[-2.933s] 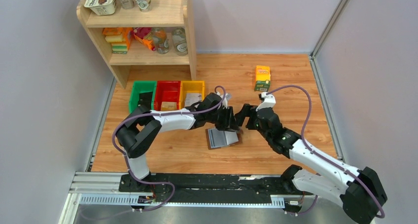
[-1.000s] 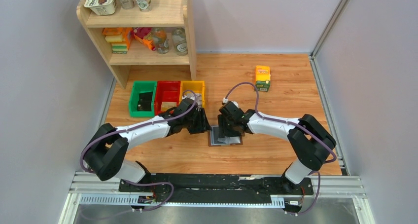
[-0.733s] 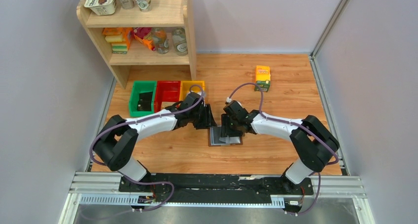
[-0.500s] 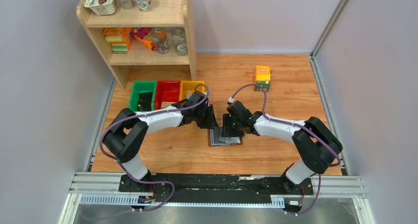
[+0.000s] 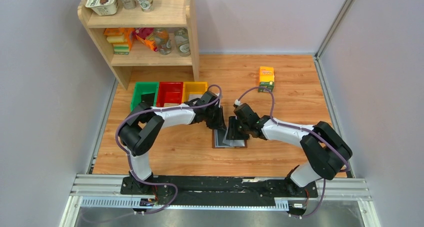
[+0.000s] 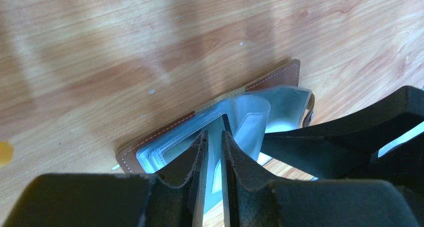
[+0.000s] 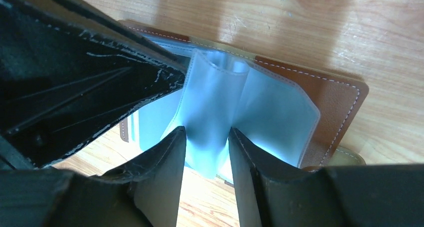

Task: Take the credit cards out of the card holder
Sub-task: Remove the credit card from the card holder.

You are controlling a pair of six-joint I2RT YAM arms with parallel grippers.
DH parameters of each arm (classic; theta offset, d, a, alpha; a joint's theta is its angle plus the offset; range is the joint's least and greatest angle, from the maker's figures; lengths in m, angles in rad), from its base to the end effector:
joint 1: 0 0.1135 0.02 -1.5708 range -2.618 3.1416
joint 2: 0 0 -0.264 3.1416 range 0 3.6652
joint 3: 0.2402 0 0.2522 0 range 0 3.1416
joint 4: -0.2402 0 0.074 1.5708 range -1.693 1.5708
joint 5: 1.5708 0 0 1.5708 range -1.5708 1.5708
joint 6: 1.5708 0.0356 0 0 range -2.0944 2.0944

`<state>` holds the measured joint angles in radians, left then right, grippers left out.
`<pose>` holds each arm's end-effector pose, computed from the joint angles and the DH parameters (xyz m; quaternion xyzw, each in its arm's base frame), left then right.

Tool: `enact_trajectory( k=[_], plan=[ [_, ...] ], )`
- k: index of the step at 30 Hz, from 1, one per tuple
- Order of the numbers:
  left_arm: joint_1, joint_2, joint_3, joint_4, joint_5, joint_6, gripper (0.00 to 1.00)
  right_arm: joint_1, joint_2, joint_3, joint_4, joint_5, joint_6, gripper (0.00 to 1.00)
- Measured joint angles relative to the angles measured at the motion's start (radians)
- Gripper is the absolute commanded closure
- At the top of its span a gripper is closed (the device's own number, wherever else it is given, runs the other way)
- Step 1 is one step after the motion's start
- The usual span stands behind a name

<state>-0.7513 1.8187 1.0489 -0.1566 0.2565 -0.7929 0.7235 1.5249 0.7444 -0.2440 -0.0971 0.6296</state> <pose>0.2625 -0.2575 0.1553 0.0209 0.9414 -0.3060 0.1404 0.2083 0.1886 0.1540 -0.0582 0.9601 0.2051 0.1808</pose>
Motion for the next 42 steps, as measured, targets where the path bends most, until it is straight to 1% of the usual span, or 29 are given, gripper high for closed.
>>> enact_trajectory(
  k=[6, 11, 13, 17, 19, 22, 26, 28, 29, 31, 33, 35, 39, 42],
  plan=[
    [-0.009, 0.034, 0.041, -0.002, 0.01, 0.031, 0.76, 0.0, -0.025, -0.022, 0.003, -0.002, -0.007, 0.55],
    [-0.018, 0.037, 0.043, 0.0, 0.034, 0.056, 0.76, 0.0, -0.094, -0.074, 0.019, 0.0, -0.017, 0.44],
    [-0.022, 0.037, 0.043, 0.003, 0.045, 0.062, 0.76, 0.0, -0.14, -0.094, 0.021, 0.003, -0.024, 0.39],
    [-0.03, 0.037, 0.043, 0.025, 0.075, 0.063, 0.76, 0.0, -0.275, -0.136, 0.038, 0.029, -0.034, 0.26],
    [-0.037, 0.037, 0.043, 0.035, 0.089, 0.063, 0.76, 0.0, -0.341, -0.151, 0.051, 0.052, -0.037, 0.23],
    [-0.051, 0.037, 0.043, 0.044, 0.103, 0.063, 0.76, 0.0, -0.441, -0.173, 0.06, 0.105, -0.04, 0.21],
    [-0.074, 0.037, 0.058, 0.041, 0.106, 0.061, 0.76, 0.0, -0.566, -0.192, 0.055, 0.169, -0.044, 0.23],
    [-0.087, 0.049, 0.092, 0.039, 0.109, 0.059, 0.76, 0.0, -0.62, -0.192, 0.052, 0.191, -0.048, 0.28],
    [-0.093, 0.06, 0.113, 0.04, 0.11, 0.059, 0.76, -0.001, -0.638, -0.193, 0.052, 0.197, -0.05, 0.33],
    [-0.103, 0.085, 0.15, 0.042, 0.113, 0.059, 0.76, -0.002, -0.662, -0.193, 0.051, 0.201, -0.054, 0.39],
    [-0.114, 0.116, 0.176, 0.045, 0.112, 0.058, 0.76, -0.002, -0.661, -0.196, 0.053, 0.191, -0.054, 0.46],
    [-0.12, 0.146, 0.19, 0.044, 0.112, 0.056, 0.76, -0.003, -0.649, -0.208, 0.055, 0.174, -0.053, 0.49],
    [-0.124, 0.188, 0.192, 0.026, 0.1, 0.052, 0.76, -0.009, -0.592, -0.234, 0.068, 0.115, -0.043, 0.53],
    [-0.112, 0.19, 0.202, 0.022, 0.094, 0.05, 0.76, -0.028, -0.535, -0.248, 0.087, 0.054, -0.03, 0.55]
  ],
)
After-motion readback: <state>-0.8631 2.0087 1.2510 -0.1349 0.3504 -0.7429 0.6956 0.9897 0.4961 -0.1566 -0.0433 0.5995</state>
